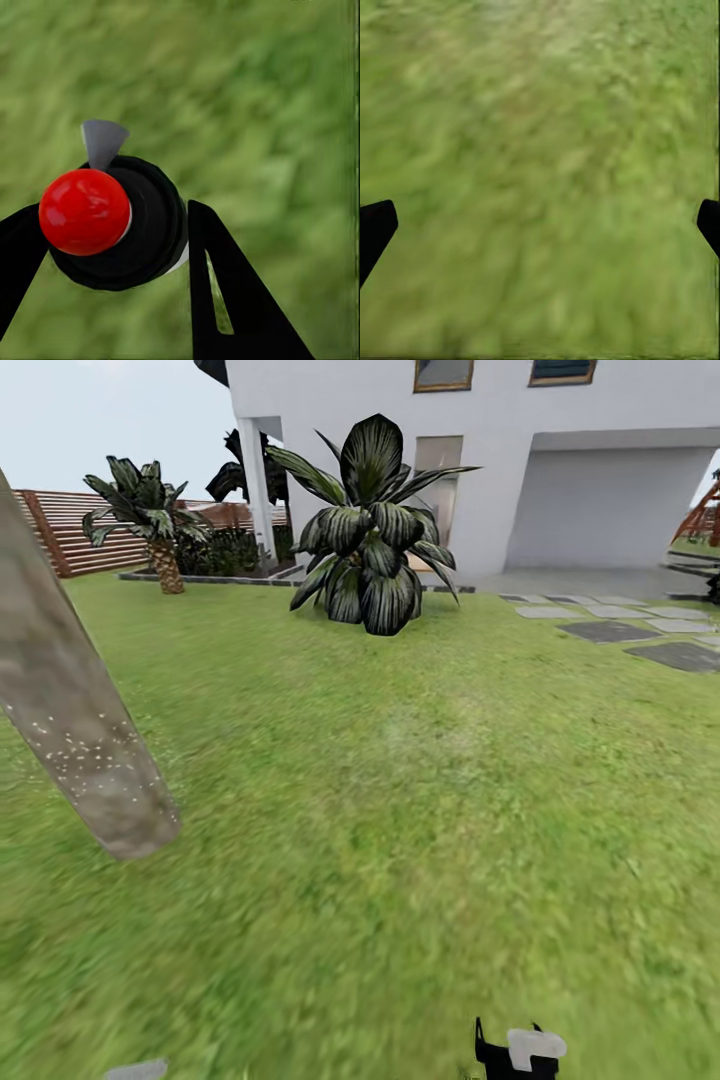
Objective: In the garden, pick up the pesticide atomizer on the floor and spray pesticide onto both trees until each tree trunk is fully covered.
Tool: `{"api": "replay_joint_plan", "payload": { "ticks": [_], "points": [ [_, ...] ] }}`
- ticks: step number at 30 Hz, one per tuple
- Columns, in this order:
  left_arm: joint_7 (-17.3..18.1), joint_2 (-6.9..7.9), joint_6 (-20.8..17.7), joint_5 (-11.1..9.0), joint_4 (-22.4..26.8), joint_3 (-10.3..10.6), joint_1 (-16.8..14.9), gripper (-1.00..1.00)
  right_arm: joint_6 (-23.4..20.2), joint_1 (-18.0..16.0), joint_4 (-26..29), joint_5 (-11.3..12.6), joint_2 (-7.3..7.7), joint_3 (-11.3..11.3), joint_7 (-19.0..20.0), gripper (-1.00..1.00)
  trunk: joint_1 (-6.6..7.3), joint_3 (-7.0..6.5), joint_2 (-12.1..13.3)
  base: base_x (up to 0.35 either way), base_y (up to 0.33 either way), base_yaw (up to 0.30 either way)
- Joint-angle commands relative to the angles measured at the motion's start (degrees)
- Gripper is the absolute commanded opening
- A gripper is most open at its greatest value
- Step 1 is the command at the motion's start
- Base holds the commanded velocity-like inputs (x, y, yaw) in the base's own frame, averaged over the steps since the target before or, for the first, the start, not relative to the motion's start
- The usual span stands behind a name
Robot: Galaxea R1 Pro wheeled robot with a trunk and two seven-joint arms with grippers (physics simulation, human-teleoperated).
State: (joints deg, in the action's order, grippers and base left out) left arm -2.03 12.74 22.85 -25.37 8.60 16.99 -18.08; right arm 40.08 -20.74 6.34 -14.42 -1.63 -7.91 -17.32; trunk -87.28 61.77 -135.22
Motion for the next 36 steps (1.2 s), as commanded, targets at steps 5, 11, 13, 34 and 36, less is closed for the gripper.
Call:
{"api": "replay_joint_plan", "payload": {
  "ticks": [5, 11, 13, 34, 36],
  "points": [
    [0.0, -0.11, 0.8, 0.3, -0.1, 0.1, 0.1, -1.0, 0.0, 0.0, 0.0, 0.0, 0.04, 0.0, 0.0, 1.0, 0.0, 0.0, 0.0, -0.117, 0.018, -0.3],
    [0.0, -0.22, 0.9, 0.7, -0.2, 0.1, 0.1, -1.0, 0.0, 0.0, -0.1, 0.0, 0.04, 0.0, 0.0, 1.0, 0.0, 0.0, 0.0, -0.33, 0.101, -0.3],
    [0.0, -0.13, 0.9, 0.7, -0.2, 0.1, 0.1, -1.0, 0.0, 0.0, -0.1, 0.0, 0.04, 0.0, 0.0, 1.0, 0.0, 0.0, 0.0, -0.336, 0.079, -0.3],
    [-0.4, -0.04, 1.0, 0.5, 0.1, 0.1, 0.1, -1.0, 0.0, 0.0, 0.0, 0.0, 0.04, -0.1, 0.0, 1.0, 0.0, 0.0, 0.0, -0.198, -0.038, -0.3],
    [-0.4, -0.24, 0.9, 0.6, 0.2, 0.2, 0.1, -1.0, 0.0, 0.0, 0.0, 0.0, 0.04, -0.1, 0.0, 1.0, 0.0, 0.0, 0.0, 0.0, 0.0, -0.3]
  ]
}}
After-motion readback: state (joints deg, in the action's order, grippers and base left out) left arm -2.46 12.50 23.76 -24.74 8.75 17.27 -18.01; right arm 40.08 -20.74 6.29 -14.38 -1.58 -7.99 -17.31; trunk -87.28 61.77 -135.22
